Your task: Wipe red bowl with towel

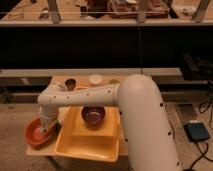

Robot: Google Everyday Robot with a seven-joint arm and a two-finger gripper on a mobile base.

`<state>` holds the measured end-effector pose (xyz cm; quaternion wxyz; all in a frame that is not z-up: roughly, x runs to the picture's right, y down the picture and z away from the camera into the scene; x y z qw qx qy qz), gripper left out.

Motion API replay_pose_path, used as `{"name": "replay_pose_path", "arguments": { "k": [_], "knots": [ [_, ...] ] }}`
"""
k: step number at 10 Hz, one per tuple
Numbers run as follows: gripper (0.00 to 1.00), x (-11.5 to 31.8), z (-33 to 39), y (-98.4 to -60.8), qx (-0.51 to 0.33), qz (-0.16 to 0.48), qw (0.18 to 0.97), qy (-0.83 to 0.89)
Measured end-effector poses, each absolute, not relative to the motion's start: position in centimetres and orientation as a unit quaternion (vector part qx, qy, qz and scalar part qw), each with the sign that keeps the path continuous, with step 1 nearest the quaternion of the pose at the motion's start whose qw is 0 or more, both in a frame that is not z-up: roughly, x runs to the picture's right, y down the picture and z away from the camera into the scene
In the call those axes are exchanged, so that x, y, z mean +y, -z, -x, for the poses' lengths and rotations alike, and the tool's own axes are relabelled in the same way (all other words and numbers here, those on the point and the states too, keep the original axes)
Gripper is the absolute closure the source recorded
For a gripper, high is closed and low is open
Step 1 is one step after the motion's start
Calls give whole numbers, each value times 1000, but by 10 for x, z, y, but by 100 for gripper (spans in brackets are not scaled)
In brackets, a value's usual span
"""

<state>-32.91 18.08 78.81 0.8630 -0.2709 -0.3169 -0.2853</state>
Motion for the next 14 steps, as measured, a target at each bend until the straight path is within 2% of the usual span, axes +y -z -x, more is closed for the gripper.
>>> {"name": "replay_pose_path", "arguments": {
  "k": [3, 7, 14],
  "knots": [
    [80, 176, 341, -805, -325, 268, 860, 289],
    [80, 171, 389, -807, -351, 253, 843, 319],
    [80, 199, 408, -774, -380, 265, 816, 346]
  ]
}}
